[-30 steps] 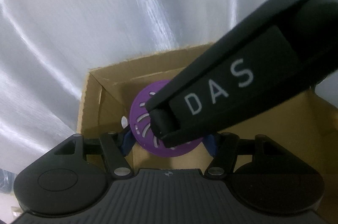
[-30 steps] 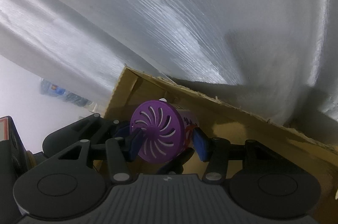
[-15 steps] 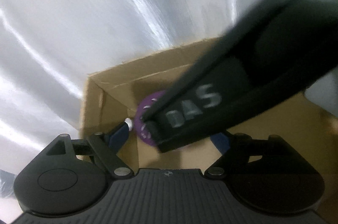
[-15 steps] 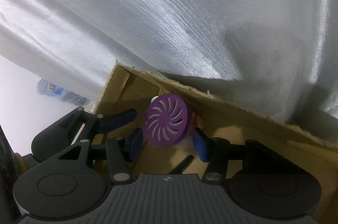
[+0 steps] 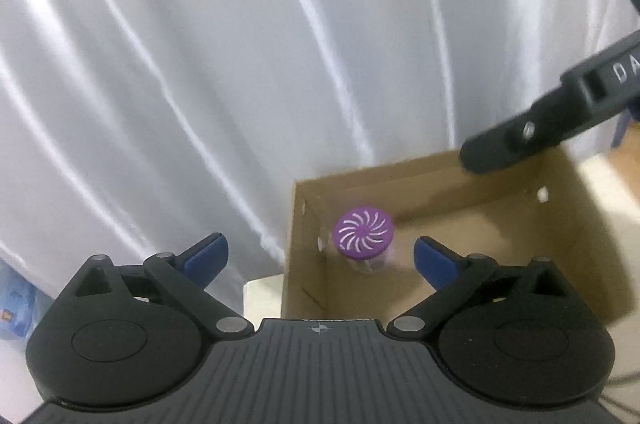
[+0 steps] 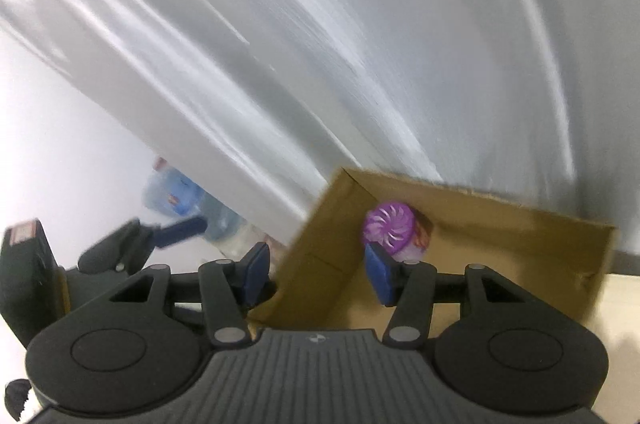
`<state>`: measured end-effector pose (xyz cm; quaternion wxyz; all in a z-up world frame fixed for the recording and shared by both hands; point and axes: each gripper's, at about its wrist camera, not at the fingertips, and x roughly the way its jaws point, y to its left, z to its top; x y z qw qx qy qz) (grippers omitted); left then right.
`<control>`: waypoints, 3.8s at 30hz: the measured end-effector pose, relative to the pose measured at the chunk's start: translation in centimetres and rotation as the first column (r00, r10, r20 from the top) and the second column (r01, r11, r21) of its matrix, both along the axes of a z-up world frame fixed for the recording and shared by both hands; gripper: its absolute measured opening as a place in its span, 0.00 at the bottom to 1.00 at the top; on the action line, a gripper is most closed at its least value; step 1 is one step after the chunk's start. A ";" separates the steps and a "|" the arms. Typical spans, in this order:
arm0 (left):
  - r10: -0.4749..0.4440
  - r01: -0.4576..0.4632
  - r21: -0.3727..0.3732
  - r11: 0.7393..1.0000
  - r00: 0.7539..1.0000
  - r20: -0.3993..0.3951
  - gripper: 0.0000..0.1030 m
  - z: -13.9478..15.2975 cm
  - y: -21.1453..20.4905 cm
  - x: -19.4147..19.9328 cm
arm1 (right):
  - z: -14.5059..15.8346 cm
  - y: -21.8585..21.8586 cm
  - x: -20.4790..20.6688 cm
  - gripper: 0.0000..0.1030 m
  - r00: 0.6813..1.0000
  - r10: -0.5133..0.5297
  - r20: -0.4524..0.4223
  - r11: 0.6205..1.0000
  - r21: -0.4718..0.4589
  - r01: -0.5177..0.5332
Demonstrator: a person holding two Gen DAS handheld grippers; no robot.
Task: Organize objects
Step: 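Withdraw the right gripper and move it toward the blue-white wet wipes pack, then close the right gripper on the edge of the wet wipes pack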
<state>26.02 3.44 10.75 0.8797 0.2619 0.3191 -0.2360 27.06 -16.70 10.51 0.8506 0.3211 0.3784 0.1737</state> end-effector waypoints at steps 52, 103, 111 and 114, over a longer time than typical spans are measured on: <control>0.185 -0.280 -0.306 0.910 0.934 -0.304 0.99 -13.3 12.9 -17.0 | -10.2 9.6 -15.4 0.66 0.981 -0.002 -0.193 0.997 -0.070 -0.012; 0.037 -0.178 -0.361 0.915 0.931 -0.363 0.99 -12.6 9.0 -19.7 | -10.7 10.9 -16.6 0.70 0.961 0.124 -0.248 0.985 -0.086 -0.150; 0.020 -0.163 -0.361 0.918 0.929 -0.368 0.99 -12.6 8.5 -20.6 | -10.5 10.3 -18.0 0.70 0.961 0.114 -0.252 0.986 -0.089 -0.140; 0.011 -0.152 -0.356 0.922 0.930 -0.368 0.99 -12.6 8.2 -20.9 | -10.4 10.0 -18.4 0.70 0.961 0.109 -0.254 0.987 -0.091 -0.136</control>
